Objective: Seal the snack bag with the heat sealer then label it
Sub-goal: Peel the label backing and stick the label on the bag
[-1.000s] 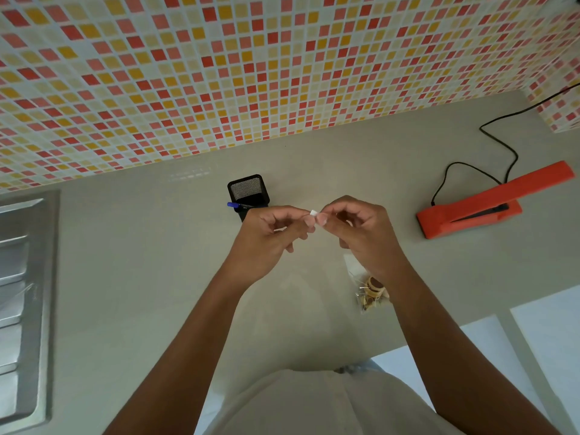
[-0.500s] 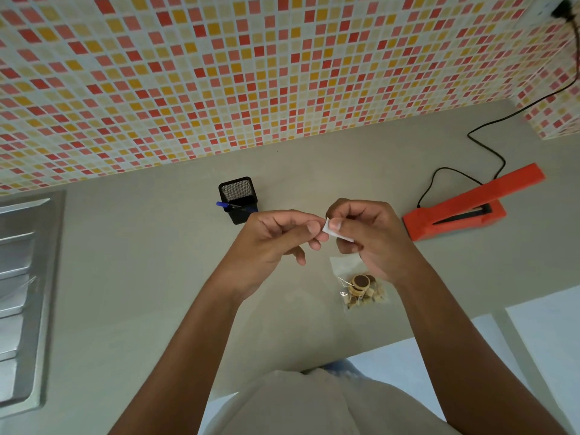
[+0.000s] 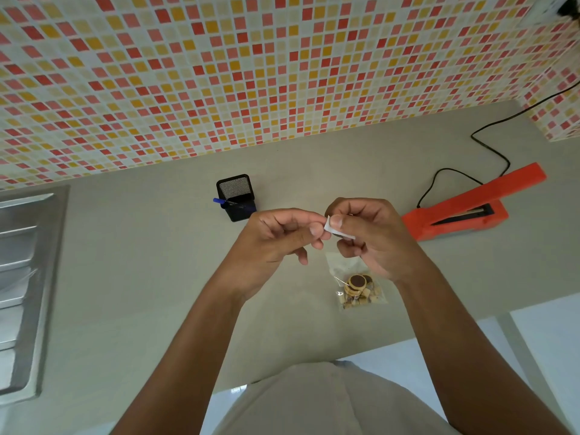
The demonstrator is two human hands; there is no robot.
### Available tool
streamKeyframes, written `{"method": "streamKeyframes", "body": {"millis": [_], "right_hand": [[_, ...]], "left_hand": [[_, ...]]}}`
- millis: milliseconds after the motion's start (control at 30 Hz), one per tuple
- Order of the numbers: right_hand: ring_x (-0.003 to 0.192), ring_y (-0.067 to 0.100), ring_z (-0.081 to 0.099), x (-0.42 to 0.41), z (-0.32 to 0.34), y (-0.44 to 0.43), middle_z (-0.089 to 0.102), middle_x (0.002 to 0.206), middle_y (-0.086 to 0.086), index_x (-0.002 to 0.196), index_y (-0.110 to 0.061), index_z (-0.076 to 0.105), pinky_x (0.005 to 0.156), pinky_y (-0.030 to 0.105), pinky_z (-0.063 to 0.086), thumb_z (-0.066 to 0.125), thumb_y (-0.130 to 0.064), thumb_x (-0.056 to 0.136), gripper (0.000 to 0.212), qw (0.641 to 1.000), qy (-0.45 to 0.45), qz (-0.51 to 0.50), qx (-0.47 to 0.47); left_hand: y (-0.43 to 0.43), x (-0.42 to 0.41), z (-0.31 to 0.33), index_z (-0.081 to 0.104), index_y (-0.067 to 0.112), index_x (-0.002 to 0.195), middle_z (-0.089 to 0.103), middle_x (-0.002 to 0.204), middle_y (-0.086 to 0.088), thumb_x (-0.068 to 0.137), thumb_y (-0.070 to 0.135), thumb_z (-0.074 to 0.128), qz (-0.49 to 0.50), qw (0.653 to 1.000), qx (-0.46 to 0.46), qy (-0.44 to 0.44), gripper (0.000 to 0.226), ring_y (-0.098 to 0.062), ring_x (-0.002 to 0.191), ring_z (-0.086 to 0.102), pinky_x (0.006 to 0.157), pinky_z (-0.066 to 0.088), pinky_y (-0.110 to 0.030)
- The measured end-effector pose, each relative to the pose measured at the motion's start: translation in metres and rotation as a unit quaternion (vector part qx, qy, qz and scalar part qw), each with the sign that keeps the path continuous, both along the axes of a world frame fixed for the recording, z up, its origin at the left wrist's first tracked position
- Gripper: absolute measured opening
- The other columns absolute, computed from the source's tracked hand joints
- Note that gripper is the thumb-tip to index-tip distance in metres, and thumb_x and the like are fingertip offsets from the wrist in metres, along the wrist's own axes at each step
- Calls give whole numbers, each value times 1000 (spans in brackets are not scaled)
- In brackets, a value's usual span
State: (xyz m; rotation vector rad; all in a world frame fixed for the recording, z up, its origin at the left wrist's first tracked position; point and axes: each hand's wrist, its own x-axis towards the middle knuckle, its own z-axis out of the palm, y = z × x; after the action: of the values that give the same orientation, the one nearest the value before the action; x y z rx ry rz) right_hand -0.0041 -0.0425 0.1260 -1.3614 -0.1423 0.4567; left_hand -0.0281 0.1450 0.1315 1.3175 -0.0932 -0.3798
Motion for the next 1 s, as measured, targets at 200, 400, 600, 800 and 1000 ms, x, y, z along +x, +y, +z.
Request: {"method": "streamKeyframes", "body": {"millis": [200, 400, 600, 800, 1000], "right_hand": [[59, 18, 33, 4, -5, -2, 58, 67, 5, 68, -13, 70, 47, 25, 23, 71, -25, 76, 14, 1000, -1, 1, -1], [66, 21, 42, 7, -14, -1, 55, 75, 9, 79, -14, 65, 54, 29, 39, 80, -22, 82, 18, 990, -58, -66, -108], [53, 10, 50, 9, -17, 7, 63, 58, -9, 79, -13, 76, 54, 21, 42, 78, -19, 85, 9, 972, -106, -112, -178], [52, 22, 56, 14, -29, 9, 68, 63, 13, 97, -6, 79, 46, 29, 44, 73, -7, 88, 11, 989, -45, -98, -98], [51, 22, 54, 22, -47, 11, 75, 81, 19, 92, -8, 79, 46, 26, 41, 67, 0, 90, 15, 992, 8, -104, -64]], "left_hand": [[-3, 3, -6, 77, 11, 92, 74, 82, -4, 84, 14, 65, 18, 1000, 4, -3, 14, -17, 74, 65, 57, 50, -27], [-7, 8, -16, 70, 10, 87, 69, 73, 0, 93, -1, 59, 73, 996, 45, -20, 17, -15, 74, 65, 55, 50, -27], [-11, 14, -24, 67, 22, 84, 65, 72, 9, 88, 19, 59, 113, 980, 157, -54, 10, -11, 75, 61, 54, 49, -31], [-13, 18, -27, 65, 16, 86, 59, 73, 13, 95, 17, 62, 120, 948, 268, -120, 10, 3, 50, 48, 49, 33, -12], [-8, 26, -35, 63, 20, 84, 65, 73, 25, 97, 17, 59, 99, 959, 259, -61, 14, 2, 72, 58, 60, 47, -21]]}}
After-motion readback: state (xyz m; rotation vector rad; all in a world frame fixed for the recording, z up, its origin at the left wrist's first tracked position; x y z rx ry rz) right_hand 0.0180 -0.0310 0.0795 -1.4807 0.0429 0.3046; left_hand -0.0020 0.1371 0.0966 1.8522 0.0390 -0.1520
